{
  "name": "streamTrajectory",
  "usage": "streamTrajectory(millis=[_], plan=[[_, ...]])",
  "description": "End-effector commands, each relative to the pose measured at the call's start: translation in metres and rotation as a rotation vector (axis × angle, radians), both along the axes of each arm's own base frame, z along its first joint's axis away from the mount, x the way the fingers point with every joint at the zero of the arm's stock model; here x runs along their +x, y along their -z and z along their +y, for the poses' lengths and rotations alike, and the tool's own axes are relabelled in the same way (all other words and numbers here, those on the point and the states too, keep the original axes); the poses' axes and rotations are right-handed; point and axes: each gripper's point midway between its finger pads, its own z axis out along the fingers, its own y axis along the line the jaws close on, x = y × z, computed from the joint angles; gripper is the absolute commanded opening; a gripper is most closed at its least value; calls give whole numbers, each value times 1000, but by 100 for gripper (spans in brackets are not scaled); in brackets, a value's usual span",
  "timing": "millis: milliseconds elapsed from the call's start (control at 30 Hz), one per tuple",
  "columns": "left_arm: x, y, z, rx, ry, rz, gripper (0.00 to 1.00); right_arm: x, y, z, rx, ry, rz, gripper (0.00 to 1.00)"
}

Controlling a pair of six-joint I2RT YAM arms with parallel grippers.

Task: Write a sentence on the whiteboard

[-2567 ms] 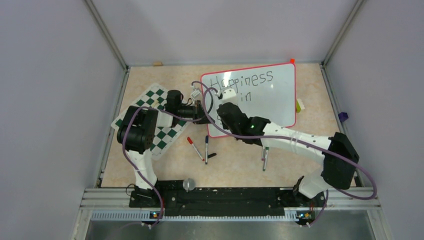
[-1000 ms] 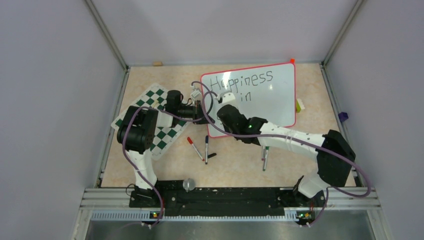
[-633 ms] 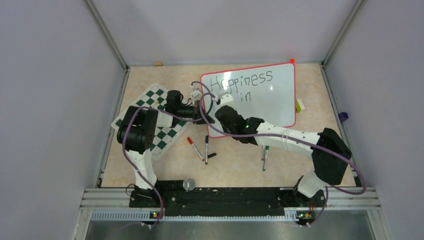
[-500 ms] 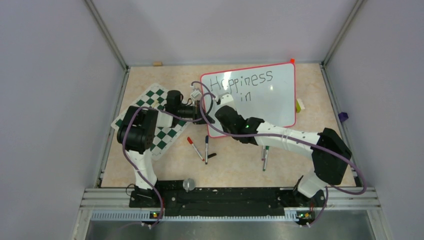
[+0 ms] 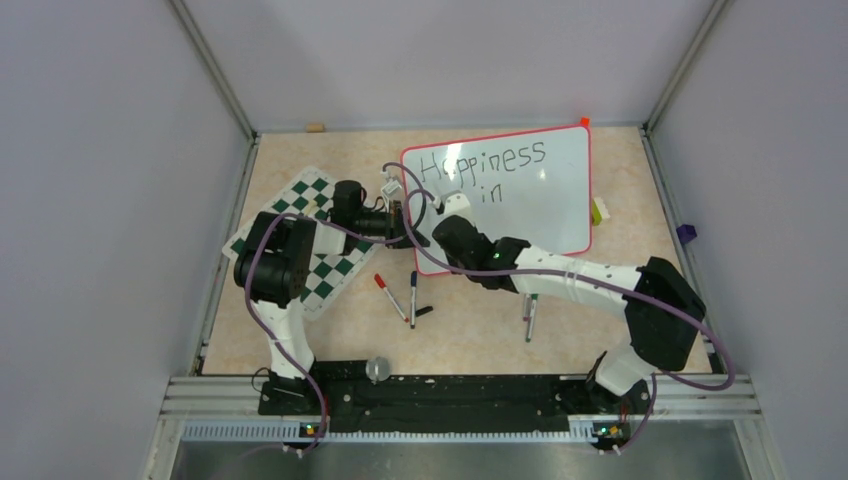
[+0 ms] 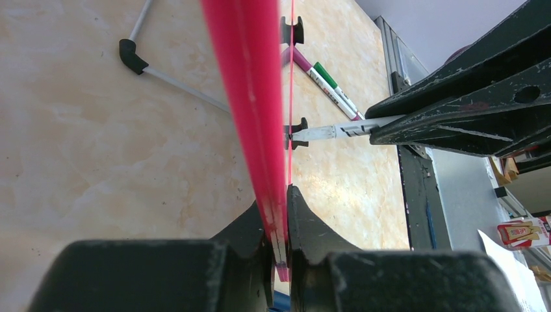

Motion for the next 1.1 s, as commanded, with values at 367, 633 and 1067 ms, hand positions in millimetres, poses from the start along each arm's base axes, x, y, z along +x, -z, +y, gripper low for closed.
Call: streamTrajectory(millis=[367,633,1067], plan=[[-18,16,-3,6,47,32,0,24,-65,4,73,32,-134,0],[-18,16,-3,6,47,30,0,32,-47,3,24,56,-120,0],[-19,17,-3,7,47,34,0,14,-23,-9,18,42,-53,0]])
